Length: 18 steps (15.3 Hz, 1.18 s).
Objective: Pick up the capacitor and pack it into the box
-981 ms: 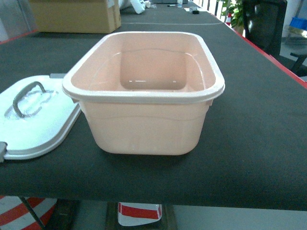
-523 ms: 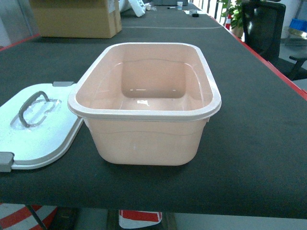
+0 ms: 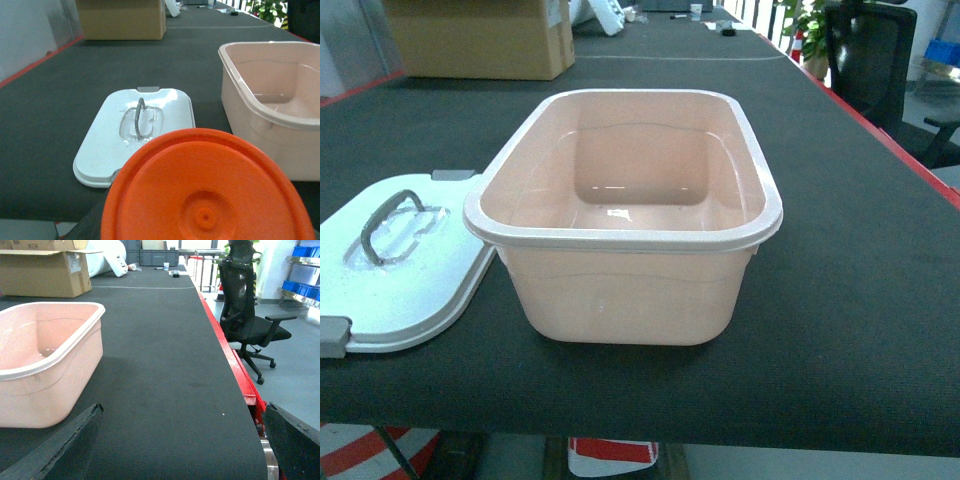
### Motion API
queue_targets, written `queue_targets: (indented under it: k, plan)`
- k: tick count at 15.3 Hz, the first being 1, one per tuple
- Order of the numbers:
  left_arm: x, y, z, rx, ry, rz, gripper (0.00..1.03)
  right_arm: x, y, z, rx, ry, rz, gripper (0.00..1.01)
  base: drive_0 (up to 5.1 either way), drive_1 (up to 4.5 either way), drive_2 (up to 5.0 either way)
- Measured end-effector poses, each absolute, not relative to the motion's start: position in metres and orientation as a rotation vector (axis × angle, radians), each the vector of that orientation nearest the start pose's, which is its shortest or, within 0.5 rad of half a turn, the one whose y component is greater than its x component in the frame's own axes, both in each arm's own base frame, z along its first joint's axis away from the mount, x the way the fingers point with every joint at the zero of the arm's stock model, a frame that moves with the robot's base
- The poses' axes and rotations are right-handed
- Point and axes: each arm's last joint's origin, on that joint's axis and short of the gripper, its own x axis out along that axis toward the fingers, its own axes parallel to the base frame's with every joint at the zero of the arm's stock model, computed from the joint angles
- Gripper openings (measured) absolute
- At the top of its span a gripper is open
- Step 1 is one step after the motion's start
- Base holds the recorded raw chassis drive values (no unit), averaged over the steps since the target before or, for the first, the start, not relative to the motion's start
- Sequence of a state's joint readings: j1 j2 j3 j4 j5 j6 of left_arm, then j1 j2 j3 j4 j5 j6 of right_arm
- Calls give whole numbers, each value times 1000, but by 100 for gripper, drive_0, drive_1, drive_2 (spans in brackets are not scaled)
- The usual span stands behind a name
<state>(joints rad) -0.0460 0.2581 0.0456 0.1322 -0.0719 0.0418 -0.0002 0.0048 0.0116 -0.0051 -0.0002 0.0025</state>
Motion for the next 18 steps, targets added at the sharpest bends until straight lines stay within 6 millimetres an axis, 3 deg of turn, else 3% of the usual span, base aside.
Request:
queue_targets:
  k: [2, 4, 5, 7, 9, 11, 12, 14, 16, 17, 18]
  plan:
    - [147, -17, 199, 41, -15, 2, 44, 97, 0, 167, 2, -1, 0, 98, 0, 0, 0]
    - [211, -50, 238, 18, -125, -54, 44, 97, 0, 167, 2, -2, 0, 98, 0, 0, 0]
    - [244, -70, 241, 10, -81, -90, 44, 97, 0, 167, 3, -1, 0, 98, 0, 0, 0]
    - [315, -129, 223, 51, 51, -164, 44, 97, 0, 167, 2, -2, 0, 98, 0, 0, 0]
    - [361, -174, 206, 78, 110, -191, 44, 97, 0, 167, 2, -2, 0, 98, 0, 0, 0]
    - [386, -194, 191, 78, 121, -186, 65, 97, 0, 167, 2, -2, 0, 98, 0, 0, 0]
    - [387, -192, 186, 80, 125, -176, 77, 97, 0, 167, 2, -2, -1, 98, 0, 0, 0]
    - [389, -174, 195, 70, 110, -141, 99, 97, 0, 167, 2, -2, 0, 98, 0, 0, 0]
    - [387, -132, 226, 43, 51, -92, 98, 97, 0, 167, 2, -2, 0, 98, 0, 0, 0]
    - [388, -99, 237, 31, 4, -39, 98, 97, 0, 167, 2, -2, 0, 98, 0, 0, 0]
    - [392, -61, 235, 37, 1, 28, 98, 97, 0, 167, 2, -2, 0, 98, 0, 0, 0]
